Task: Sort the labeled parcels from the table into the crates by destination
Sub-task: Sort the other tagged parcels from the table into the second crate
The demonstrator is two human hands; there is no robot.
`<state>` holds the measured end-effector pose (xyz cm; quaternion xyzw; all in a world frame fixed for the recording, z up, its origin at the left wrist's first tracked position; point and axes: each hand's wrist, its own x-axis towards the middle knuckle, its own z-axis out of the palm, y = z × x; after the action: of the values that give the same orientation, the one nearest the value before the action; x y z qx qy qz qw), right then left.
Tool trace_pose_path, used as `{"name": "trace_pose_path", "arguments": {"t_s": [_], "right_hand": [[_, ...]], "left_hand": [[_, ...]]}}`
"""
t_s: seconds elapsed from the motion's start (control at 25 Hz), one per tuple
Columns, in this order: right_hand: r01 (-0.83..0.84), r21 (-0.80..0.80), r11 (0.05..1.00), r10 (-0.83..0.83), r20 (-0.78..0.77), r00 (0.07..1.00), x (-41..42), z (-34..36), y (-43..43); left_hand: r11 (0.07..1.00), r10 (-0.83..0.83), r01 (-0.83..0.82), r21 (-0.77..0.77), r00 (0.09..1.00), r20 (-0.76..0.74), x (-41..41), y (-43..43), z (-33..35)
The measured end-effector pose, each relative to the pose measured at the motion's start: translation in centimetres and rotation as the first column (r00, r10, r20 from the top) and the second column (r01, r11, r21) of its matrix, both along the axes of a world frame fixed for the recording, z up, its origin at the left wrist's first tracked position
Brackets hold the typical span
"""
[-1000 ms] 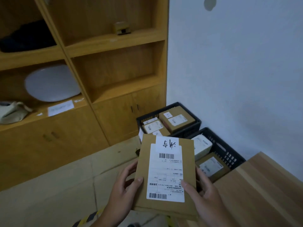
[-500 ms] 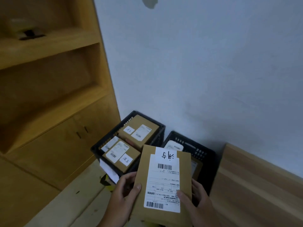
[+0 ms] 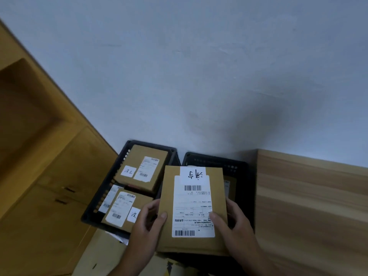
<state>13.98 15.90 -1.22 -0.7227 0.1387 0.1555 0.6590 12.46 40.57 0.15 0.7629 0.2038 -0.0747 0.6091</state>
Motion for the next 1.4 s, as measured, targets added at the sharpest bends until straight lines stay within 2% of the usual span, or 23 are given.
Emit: {"name": "trace_pose_path", "arguments": {"t_s": [0.16,0.28,0.48,0.68,0.84,0.88,1.0,1.08,1.16,1.24,1.28,1.32,1.4], "right_hand": [[0.069,-0.084,0.994,-0.069,0.0,0.998,1.8,-1.7,-1.8],[0.126,-0.153,0.98,-0.132,-0.027,0.991,3.5,-3.3,-3.0],[0.217,-0.329,0.919,-0.234,-0.014,0.972,7.8,-8.8,-3.5],[0.304,-0.452,0.838,-0.353,-0.026,0.935,11.7,-17.8,-3.3],[0.295,-0.533,0.793,-0.341,0.013,0.94,13.7,-23.9,-2.8],[0.293,-0.534,0.793,-0.349,-0.004,0.937,14.2,-25.1,-2.8],[0.3,-0.598,0.743,-0.363,0.017,0.932,15.7,-27.7,-3.0],[0.304,-0.668,0.68,-0.347,0.072,0.935,16.5,-28.5,-2.9],[0.194,-0.8,0.568,-0.217,0.081,0.973,16.5,-29.4,-2.1],[0.002,-0.911,0.413,0.051,0.025,0.998,15.6,-30.4,-1.0],[-0.063,-0.926,0.373,0.138,-0.012,0.99,15.5,-30.7,-0.7],[-0.095,-0.923,0.374,0.156,-0.038,0.987,15.7,-30.8,-0.8],[-0.087,-0.88,0.467,0.08,-0.056,0.995,16.2,-29.9,-0.7]], "left_hand": [[0.992,-0.119,0.12,0.025,0.992,-0.031,3.9,-1.8,-2.1],[0.976,-0.22,0.218,-0.028,0.972,-0.088,7.0,-3.9,-4.0],[0.951,-0.309,0.302,-0.067,0.941,-0.139,12.9,-6.2,-10.7],[0.909,-0.411,0.416,0.009,0.901,-0.136,17.8,-8.8,-20.5],[0.889,-0.438,0.446,0.102,0.894,-0.092,18.8,-9.2,-26.1],[0.87,-0.463,0.473,0.138,0.881,-0.098,18.9,-9.1,-26.9],[0.746,-0.547,0.512,0.426,0.836,-0.047,19.5,-9.3,-28.4],[0.7,-0.582,0.504,0.506,0.813,-0.005,20.4,-10.1,-29.0],[0.583,-0.653,0.542,0.606,0.756,-0.047,21.1,-10.6,-29.6],[0.426,-0.718,0.574,0.7,0.685,-0.125,21.4,-10.4,-29.8],[0.389,-0.736,0.576,0.719,0.664,-0.134,21.4,-10.1,-29.7],[0.382,-0.746,0.574,0.725,0.654,-0.124,21.3,-9.6,-29.6],[0.405,-0.765,0.579,0.708,0.638,-0.084,20.4,-8.5,-28.4]]}}
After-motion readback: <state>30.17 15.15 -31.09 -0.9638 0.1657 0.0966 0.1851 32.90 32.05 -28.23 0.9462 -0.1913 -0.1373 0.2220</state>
